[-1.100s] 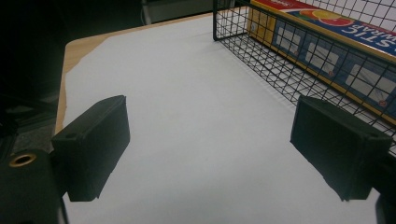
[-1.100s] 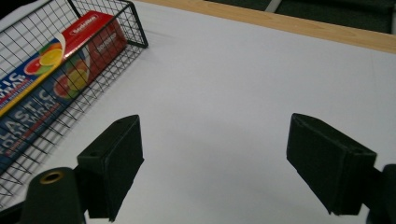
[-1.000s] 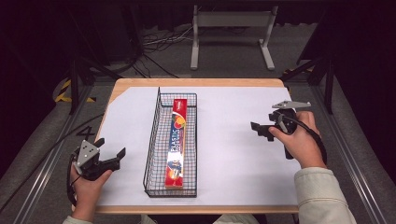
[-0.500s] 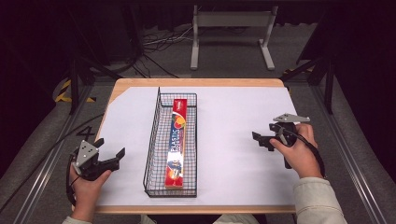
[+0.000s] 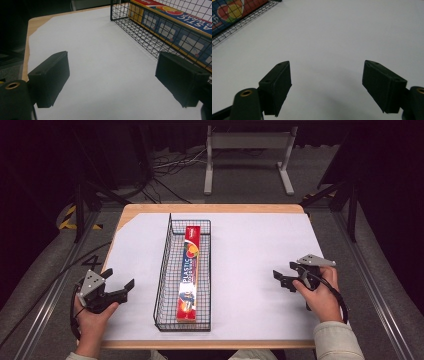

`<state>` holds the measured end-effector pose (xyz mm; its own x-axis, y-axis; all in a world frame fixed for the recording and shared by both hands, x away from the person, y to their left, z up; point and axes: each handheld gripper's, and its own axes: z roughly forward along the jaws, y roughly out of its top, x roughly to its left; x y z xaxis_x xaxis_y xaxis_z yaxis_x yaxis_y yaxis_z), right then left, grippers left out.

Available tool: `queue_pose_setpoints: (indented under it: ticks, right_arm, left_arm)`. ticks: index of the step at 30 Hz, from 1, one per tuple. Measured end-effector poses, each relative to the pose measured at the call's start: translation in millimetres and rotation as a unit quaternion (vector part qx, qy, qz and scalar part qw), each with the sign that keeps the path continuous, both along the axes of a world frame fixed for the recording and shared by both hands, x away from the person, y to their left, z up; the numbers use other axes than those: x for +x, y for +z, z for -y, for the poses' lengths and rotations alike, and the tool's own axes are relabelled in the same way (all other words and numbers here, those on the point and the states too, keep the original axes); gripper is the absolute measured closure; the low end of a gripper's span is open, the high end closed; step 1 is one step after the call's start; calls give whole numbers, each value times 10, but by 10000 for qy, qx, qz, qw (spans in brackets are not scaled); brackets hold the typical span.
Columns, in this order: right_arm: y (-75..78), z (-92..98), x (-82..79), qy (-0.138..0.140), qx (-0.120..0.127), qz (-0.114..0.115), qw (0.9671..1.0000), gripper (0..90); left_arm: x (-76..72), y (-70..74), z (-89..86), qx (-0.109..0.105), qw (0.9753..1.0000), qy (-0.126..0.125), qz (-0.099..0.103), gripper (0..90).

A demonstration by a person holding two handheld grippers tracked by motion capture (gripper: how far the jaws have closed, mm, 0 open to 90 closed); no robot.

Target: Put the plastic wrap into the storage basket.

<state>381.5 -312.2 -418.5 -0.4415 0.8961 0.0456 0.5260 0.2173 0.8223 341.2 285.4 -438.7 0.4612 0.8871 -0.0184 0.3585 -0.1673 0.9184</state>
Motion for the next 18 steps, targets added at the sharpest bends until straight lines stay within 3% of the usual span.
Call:
queue_pose_setpoints:
  ticks: [4, 8, 16, 18]
  right_arm:
    - [-87, 23, -53, 61, -37, 63, 10000, 247]
    - [-158, 54, -106, -39, 46, 282, 9996, 247]
    - [-225, 51, -158, -16, 21, 390, 9992, 243]
    - [-222, 48, -166, -89, 27, 302, 9995, 228]
  left_arm:
    - [3, -2, 3, 41, 10000, -50, 4, 125]
    - [9, -13, 5, 127, 9999, 7, 24, 128]
    - [34, -61, -28, 101, 9999, 46, -68, 130]
    - [36, -69, -36, 76, 9999, 76, -74, 130]
